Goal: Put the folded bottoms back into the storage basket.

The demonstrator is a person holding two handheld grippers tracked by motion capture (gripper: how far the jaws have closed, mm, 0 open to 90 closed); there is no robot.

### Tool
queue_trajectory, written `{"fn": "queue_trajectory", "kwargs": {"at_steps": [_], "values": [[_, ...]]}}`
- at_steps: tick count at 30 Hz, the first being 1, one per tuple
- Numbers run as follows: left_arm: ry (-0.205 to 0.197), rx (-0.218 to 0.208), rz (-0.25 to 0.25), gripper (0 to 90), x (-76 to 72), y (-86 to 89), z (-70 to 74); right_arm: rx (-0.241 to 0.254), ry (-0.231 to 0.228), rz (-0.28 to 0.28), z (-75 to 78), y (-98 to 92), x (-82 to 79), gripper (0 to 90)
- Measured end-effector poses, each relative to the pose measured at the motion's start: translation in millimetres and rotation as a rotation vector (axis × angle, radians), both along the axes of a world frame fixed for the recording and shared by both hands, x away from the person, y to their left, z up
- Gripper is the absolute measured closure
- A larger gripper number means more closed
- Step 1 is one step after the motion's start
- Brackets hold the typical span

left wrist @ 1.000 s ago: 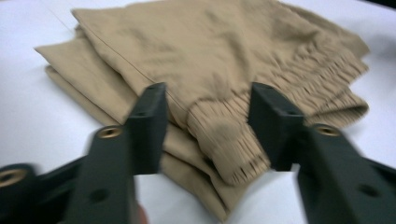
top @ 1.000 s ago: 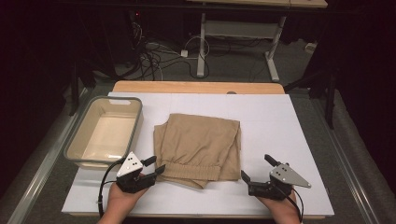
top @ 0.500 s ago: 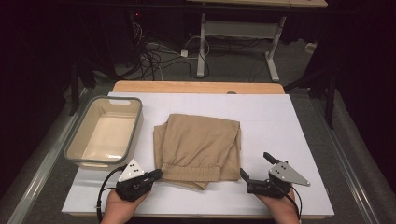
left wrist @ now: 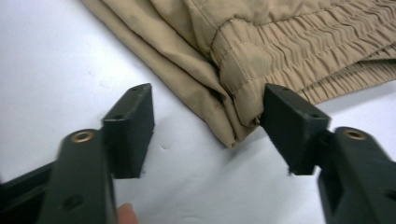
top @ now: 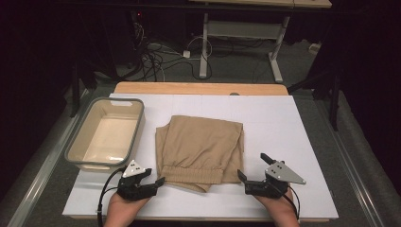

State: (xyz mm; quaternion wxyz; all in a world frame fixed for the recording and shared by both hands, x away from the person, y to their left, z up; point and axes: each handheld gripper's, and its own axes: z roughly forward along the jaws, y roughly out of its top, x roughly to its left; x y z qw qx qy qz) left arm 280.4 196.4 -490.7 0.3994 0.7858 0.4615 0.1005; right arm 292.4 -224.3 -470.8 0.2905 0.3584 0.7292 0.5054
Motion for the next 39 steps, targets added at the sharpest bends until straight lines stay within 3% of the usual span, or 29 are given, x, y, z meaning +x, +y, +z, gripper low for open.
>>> {"fn": "queue_trajectory", "kwargs": {"at_steps": [3,5,8,10,11,12,14,15,17,18,19,24,25,26,27,28,29,30,32,34,35,38,39], "values": [[0.01,-0.025,-0.02,33.4,0.6,0.3,0.4,-0.025,0.021,0.012,-0.9,3.6,0.1,6.7],[-0.029,-0.059,-0.027,33.5,-0.7,-0.2,5.2,-0.044,0.031,0.022,-1.5,6.2,-0.2,7.6],[-0.033,-0.061,-0.012,28.6,1.6,-2.0,7.9,-0.053,0.028,0.03,-2.1,8.3,-0.5,7.9],[-0.011,-0.044,0.007,28.5,6.3,-3.2,5.3,-0.062,0.031,0.032,-3.0,9.7,-0.4,8.0],[0.051,-0.022,0.01,28.6,11.7,-2.8,-0.3,-0.064,0.032,0.033,-3.6,10.1,-0.5,8.0],[0.051,-0.022,0.01,28.9,11.7,-2.8,-0.3,-0.064,0.032,0.033,-3.6,10.1,-0.5,8.0],[0.055,-0.032,0.009,36.1,10.1,-1.1,-0.1,-0.067,0.031,0.028,-3.5,9.7,-1.2,8.1],[0.042,-0.006,0.013,38.7,8.0,-3.8,-0.5,-0.067,0.03,0.027,-3.2,8.9,-1.6,8.4],[0.038,0.007,0.008,44.8,7.3,-5.9,-0.3,-0.069,0.03,0.025,-3.4,8.5,-1.5,8.6],[0.035,0.012,-0.006,44.8,6.4,-7.7,-0.3,-0.069,0.03,0.025,-3.4,8.5,-1.5,8.6],[0.034,0.016,-0.042,56.0,4.5,-10.6,-0.4,-0.067,0.035,0.022,-4.4,8.7,-0.6,8.7],[0.043,0.004,-0.068,68.3,3.5,-12.7,-0.7,-0.082,0.061,0.028,-6.1,11.9,-0.3,12.2],[0.042,0.002,-0.078,69.7,3.7,-12.8,-0.8,-0.1,0.103,0.034,-6.9,14.0,0.2,18.7],[0.042,0.002,-0.078,70.8,3.7,-12.8,-0.8,-0.1,0.103,0.034,-6.9,14.0,0.2,18.7],[0.038,0.002,-0.086,72.8,3.5,-13.3,-0.9,-0.1,0.178,0.048,-7.9,15.7,2.1,27.0],[0.038,0.002,-0.086,74.0,3.5,-13.3,-0.9,-0.1,0.178,0.048,-7.9,15.7,2.1,27.0],[0.03,0.006,-0.089,75.3,2.9,-14.0,-0.8,-0.129,0.243,0.035,-10.1,19.1,5.1,32.9],[0.03,0.006,-0.089,76.0,2.9,-14.0,-0.8,-0.129,0.243,0.035,-10.1,19.1,5.1,32.9],[0.024,0.007,-0.09,77.5,2.6,-14.3,-0.7,-0.166,0.293,0.007,-11.3,23.8,8.9,41.6],[0.02,0.009,-0.093,78.2,2.4,-14.4,-0.5,-0.2,0.35,0.014,-13.4,26.9,13.3,45.8],[0.002,0.019,-0.099,78.5,1.6,-14.4,0.0,-0.188,0.375,0.015,-13.5,27.5,14.3,46.2],[-0.016,0.04,-0.11,78.8,0.7,-15.3,2.3,-0.177,0.386,0.009,-13.5,27.2,14.2,51.3],[-0.032,0.06,-0.119,78.8,0.2,-16.5,5.0,-0.157,0.396,0.034,-13.3,26.5,11.6,67.9]]}}
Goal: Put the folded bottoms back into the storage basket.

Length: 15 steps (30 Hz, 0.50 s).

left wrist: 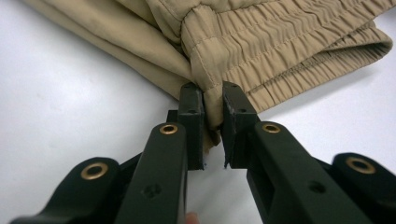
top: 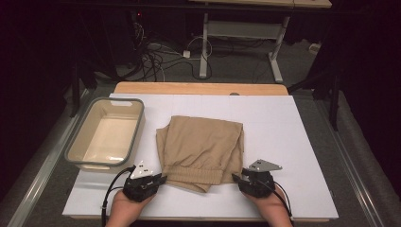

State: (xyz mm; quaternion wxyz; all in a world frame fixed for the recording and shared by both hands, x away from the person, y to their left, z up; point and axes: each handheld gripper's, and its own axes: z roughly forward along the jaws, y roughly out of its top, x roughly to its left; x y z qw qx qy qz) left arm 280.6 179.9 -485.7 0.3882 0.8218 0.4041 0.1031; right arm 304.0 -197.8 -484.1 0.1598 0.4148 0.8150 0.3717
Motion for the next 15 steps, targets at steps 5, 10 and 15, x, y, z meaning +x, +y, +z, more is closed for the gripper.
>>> {"fn": "queue_trajectory", "kwargs": {"at_steps": [5,10,15], "values": [[-0.007,0.001,-0.01,78.7,1.0,1.4,1.6,-0.003,-0.016,0.049,-0.1,3.9,-4.5,85.8],[-0.039,0.033,0.008,78.7,0.5,18.3,6.0,-0.015,-0.04,0.133,0.9,14.1,-24.6,86.2],[-0.035,0.046,0.013,78.7,3.1,28.7,2.6,-0.031,-0.056,0.228,5.3,33.3,-51.3,80.9]]}}
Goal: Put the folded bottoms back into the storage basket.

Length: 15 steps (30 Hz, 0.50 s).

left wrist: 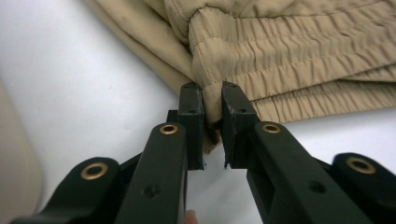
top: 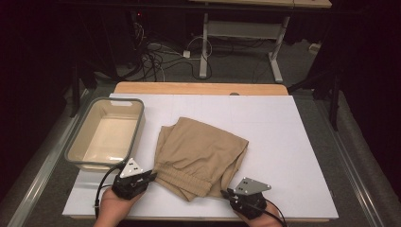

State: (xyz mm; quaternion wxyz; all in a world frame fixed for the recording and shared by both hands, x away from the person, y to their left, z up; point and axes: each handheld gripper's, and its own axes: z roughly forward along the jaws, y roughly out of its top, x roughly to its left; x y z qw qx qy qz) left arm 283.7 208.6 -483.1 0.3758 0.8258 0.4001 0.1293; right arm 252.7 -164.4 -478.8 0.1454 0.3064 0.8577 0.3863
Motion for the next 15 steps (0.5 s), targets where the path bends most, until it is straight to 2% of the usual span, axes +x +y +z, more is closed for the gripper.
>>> {"fn": "queue_trajectory", "kwargs": {"at_steps": [1,2,3,6,7,8,9,10,11,13,14,15], "values": [[-0.001,-0.003,-0.001,78.6,0.9,0.8,-1.7,0.006,-0.005,0.007,0.4,0.1,-1.0,74.5],[0.005,-0.008,0.001,78.6,1.7,1.5,-3.2,0.006,-0.005,0.007,0.4,0.1,-1.0,74.5],[0.0,-0.013,0.002,78.7,1.9,1.7,-5.0,0.066,-0.003,0.013,6.0,-4.9,0.5,64.6],[-0.01,-0.014,-0.003,78.7,1.8,2.3,-6.6,0.11,-0.021,-0.006,12.1,-11.4,1.4,56.2],[-0.007,-0.025,0.0,78.6,2.1,3.0,-7.5,0.126,-0.076,-0.036,19.1,-19.2,2.7,47.2],[-0.007,-0.025,0.0,78.6,2.1,3.0,-7.5,0.126,-0.076,-0.036,19.1,-19.2,2.7,47.2],[-0.012,-0.02,-0.001,78.6,1.8,2.6,-7.7,0.128,-0.095,-0.05,20.7,-22.0,3.7,45.0],[-0.019,-0.011,-0.001,78.7,1.0,1.8,-7.8,0.156,-0.119,-0.089,22.3,-30.1,8.3,37.3],[-0.019,-0.011,-0.001,78.6,1.0,1.8,-7.8,0.156,-0.119,-0.089,22.3,-30.1,8.3,37.3],[-0.016,-0.018,-0.002,78.7,1.3,2.5,-8.1,0.187,-0.139,-0.143,21.4,-40.9,16.6,28.5],[-0.016,-0.018,-0.002,78.7,1.3,2.5,-8.1,0.187,-0.139,-0.143,21.4,-40.9,16.6,28.5],[-0.012,-0.023,-0.003,78.7,1.7,2.9,-8.2,0.181,-0.157,-0.173,19.7,-45.7,23.1,24.1]]}}
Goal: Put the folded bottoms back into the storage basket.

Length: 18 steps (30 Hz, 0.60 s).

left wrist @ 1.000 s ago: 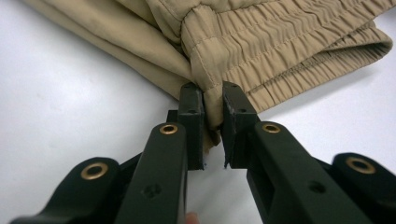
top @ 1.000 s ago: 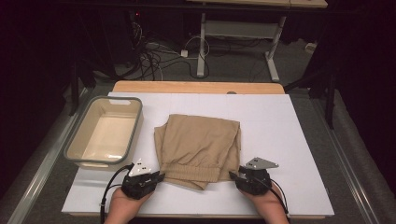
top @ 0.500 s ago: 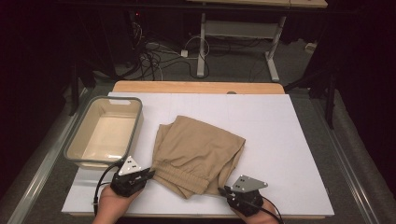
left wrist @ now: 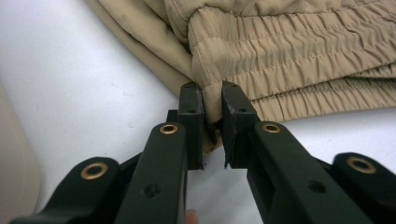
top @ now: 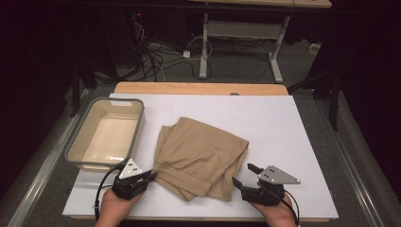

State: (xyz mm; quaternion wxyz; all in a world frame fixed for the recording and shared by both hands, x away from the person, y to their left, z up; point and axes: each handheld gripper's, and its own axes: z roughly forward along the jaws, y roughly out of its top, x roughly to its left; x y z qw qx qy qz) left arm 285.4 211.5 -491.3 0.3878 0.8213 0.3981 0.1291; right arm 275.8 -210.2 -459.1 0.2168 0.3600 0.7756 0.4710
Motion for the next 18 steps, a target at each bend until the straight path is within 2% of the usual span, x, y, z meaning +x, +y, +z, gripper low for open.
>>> {"fn": "queue_trajectory", "kwargs": {"at_steps": [3,5,6,7,8,9,12,13,14,17,18], "values": [[0.001,-0.001,0.0,78.7,0.1,0.1,-0.1,-0.008,0.006,-0.031,-3.2,-3.2,13.0,17.1],[0.001,-0.001,0.0,78.7,0.1,0.1,-0.1,-0.009,0.008,-0.038,-3.9,-3.8,17.0,16.5],[0.001,-0.001,0.0,78.7,0.1,0.0,-0.1,-0.011,0.008,-0.065,-5.1,-5.2,28.9,15.9],[0.001,-0.001,0.0,78.7,0.1,0.1,-0.1,-0.011,0.008,-0.065,-5.1,-5.2,28.9,15.9],[0.003,-0.002,-0.001,78.7,0.3,0.2,-0.1,-0.008,0.006,-0.086,-5.7,-6.2,40.0,15.8],[0.003,-0.002,-0.001,78.7,0.3,0.2,-0.1,-0.008,0.006,-0.086,-5.7,-6.2,40.0,15.8],[0.006,-0.004,-0.002,78.7,0.7,0.5,-0.2,-0.015,0.012,-0.124,-6.1,-6.2,61.7,16.1],[0.006,-0.004,-0.002,78.7,0.7,0.5,-0.2,-0.015,0.012,-0.124,-6.1,-6.2,61.7,16.1],[0.006,-0.004,-0.001,78.7,0.6,0.4,-0.2,-0.015,0.026,-0.151,-5.9,-6.5,74.3,17.4],[0.006,-0.005,-0.002,78.6,0.7,0.6,-0.2,-0.03,0.04,-0.181,-5.2,-6.5,85.8,21.9],[0.007,-0.006,-0.003,78.6,0.9,0.7,-0.3,-0.026,0.064,-0.196,-5.0,-6.5,92.8,26.1]]}}
